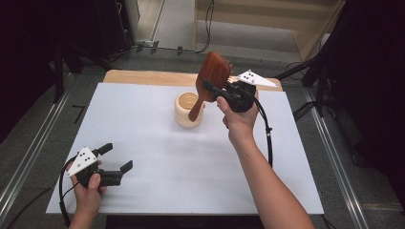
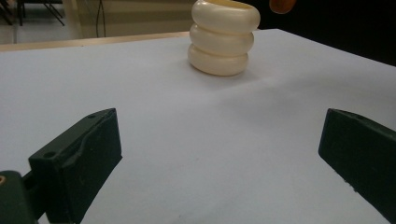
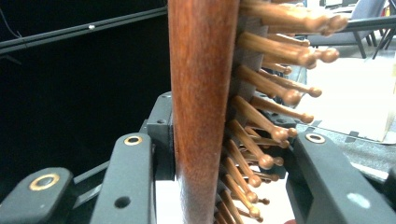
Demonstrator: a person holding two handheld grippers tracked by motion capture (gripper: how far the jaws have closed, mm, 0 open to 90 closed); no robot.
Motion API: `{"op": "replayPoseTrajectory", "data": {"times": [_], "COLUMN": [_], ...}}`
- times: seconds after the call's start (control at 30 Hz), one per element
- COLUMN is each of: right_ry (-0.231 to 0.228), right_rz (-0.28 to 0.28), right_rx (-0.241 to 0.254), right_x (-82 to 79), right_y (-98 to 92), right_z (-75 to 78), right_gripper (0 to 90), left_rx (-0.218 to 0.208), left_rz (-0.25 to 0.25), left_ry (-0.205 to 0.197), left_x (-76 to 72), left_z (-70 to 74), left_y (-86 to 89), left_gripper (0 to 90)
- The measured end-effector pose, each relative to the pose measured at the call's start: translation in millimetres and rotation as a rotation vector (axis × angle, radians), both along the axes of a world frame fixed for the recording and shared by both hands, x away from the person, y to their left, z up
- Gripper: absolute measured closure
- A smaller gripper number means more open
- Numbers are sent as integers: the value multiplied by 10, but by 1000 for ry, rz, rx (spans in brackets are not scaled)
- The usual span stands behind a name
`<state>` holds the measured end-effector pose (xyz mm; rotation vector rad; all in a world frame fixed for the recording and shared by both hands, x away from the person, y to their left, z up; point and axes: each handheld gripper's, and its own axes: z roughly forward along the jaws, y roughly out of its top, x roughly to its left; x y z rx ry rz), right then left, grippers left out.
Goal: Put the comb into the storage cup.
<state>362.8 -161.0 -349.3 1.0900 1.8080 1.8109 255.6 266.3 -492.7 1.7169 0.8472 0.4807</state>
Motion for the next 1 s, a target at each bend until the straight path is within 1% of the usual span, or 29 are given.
{"op": "replayPoseTrajectory", "data": {"times": [0.07,0.27,0.43,0.7,0.87,1.0], "right_ry": [-6,-17,-14,-29,-24,-21], "right_rz": [1,-9,-17,-34,-43,-50], "right_rx": [7,3,2,-1,2,-3], "right_x": [13,60,93,189,226,278], "right_y": [-2,8,2,1,4,22], "right_z": [16,71,89,131,120,72], "right_gripper": [553,553,553,552,552,551], "left_rx": [-2,-6,-6,-7,-6,-6], "left_rz": [0,-1,-1,-4,-3,-4], "left_ry": [0,-2,-2,-3,-3,-3], "left_x": [-1,0,1,2,2,2], "left_z": [0,-1,-1,-2,-1,-2], "left_y": [0,2,3,4,3,4], "left_gripper": [0,0,0,0,0,0]}}
